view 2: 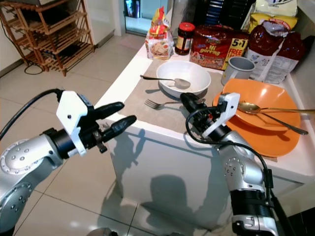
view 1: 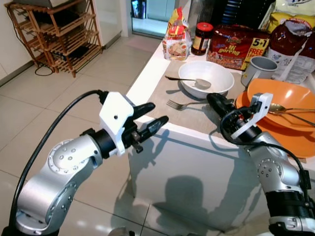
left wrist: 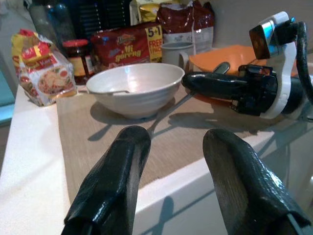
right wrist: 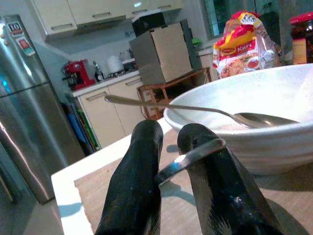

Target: Setting the table

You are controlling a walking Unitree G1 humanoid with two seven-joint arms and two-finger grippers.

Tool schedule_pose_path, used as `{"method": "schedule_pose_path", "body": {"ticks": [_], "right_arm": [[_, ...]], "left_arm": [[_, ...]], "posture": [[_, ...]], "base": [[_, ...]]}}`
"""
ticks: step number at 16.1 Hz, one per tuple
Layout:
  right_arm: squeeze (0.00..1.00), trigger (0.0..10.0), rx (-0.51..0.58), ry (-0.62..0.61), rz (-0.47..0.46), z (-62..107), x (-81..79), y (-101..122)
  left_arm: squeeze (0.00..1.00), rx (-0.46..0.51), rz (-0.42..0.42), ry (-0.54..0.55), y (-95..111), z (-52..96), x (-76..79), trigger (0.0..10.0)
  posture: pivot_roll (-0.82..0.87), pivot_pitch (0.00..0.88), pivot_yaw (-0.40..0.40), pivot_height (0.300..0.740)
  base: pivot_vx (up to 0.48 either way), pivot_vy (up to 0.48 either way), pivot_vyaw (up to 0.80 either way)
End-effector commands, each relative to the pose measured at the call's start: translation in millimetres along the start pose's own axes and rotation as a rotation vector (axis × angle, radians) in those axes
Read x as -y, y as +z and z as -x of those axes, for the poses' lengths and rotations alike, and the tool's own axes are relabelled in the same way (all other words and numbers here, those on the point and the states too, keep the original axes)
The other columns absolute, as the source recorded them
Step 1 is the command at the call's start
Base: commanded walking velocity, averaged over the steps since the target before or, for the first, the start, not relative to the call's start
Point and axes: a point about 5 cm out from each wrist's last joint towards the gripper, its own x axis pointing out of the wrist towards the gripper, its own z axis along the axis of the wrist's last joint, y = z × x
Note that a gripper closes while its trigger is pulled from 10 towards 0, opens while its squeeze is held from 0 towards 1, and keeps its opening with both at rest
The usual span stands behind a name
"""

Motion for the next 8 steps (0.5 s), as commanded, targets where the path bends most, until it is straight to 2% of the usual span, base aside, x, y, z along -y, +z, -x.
{"method": "schedule_pose_path", "body": {"ticks": [1, 2, 6, 8], "right_arm": [[0.33, 10.0, -0.088, -0.014, 0.012, 4.5, 3.0, -11.5], [1.00, 10.0, -0.174, -0.066, 0.016, 9.0, 10.5, -17.7], [1.00, 10.0, -0.332, -0.150, 0.096, 22.4, 27.7, -28.8], [1.00, 10.0, -0.335, -0.169, 0.137, 23.3, 33.0, -25.9]], "left_arm": [[0.00, -0.005, -0.001, -0.022, 0.7, -1.3, 4.1, 10.0], [0.00, -0.009, 0.002, -0.023, 0.0, -1.3, 4.6, 10.0], [0.00, -0.013, 0.008, -0.025, -1.4, -2.1, 6.2, 10.0], [0.00, -0.015, 0.009, -0.024, -1.5, -2.5, 7.1, 10.0]], "posture": [[0.09, 0.039, -0.039, 0.740], [0.09, 0.041, -0.043, 0.740], [0.09, 0.041, -0.042, 0.740], [0.08, 0.044, -0.043, 0.740]], "base": [[0.000, 0.000, 0.00], [0.000, 0.000, 0.00], [0.000, 0.000, 0.00], [0.000, 0.000, 0.00]]}}
